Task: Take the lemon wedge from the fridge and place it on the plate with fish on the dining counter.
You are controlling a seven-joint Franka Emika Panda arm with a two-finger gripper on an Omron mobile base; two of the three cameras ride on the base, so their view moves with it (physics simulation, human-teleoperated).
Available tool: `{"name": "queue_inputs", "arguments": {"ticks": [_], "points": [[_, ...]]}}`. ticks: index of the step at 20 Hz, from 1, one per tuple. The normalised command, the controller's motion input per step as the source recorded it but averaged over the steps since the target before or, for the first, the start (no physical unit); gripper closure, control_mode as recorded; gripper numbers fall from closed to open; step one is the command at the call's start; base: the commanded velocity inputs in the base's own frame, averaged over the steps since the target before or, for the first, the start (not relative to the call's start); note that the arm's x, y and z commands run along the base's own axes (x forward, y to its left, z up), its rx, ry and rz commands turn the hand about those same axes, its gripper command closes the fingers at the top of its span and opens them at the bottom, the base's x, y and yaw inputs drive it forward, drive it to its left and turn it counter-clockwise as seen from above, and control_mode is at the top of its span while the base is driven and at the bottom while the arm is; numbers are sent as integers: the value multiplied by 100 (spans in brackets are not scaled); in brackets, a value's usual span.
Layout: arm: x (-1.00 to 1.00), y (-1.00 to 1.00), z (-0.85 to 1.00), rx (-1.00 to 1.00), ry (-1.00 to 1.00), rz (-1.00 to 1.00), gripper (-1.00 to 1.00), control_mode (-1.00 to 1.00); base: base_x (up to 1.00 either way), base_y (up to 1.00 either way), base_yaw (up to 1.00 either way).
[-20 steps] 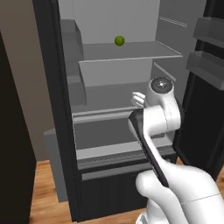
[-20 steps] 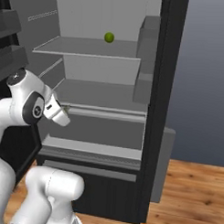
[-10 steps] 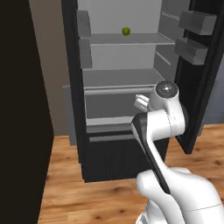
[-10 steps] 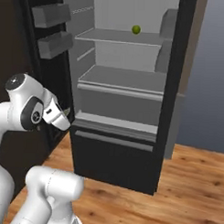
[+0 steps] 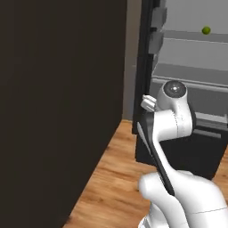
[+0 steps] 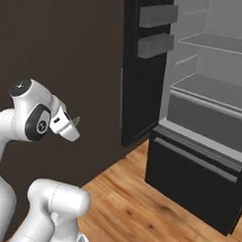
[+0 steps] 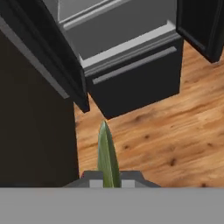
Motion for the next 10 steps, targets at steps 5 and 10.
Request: {"name": "queue_inputs", "arguments": {"ticks": [5, 10], "points": [[0, 0, 0, 0, 0, 0, 100, 100, -23, 0, 86], [0, 0, 0, 0, 0, 0, 100, 100, -15, 0, 87]]}}
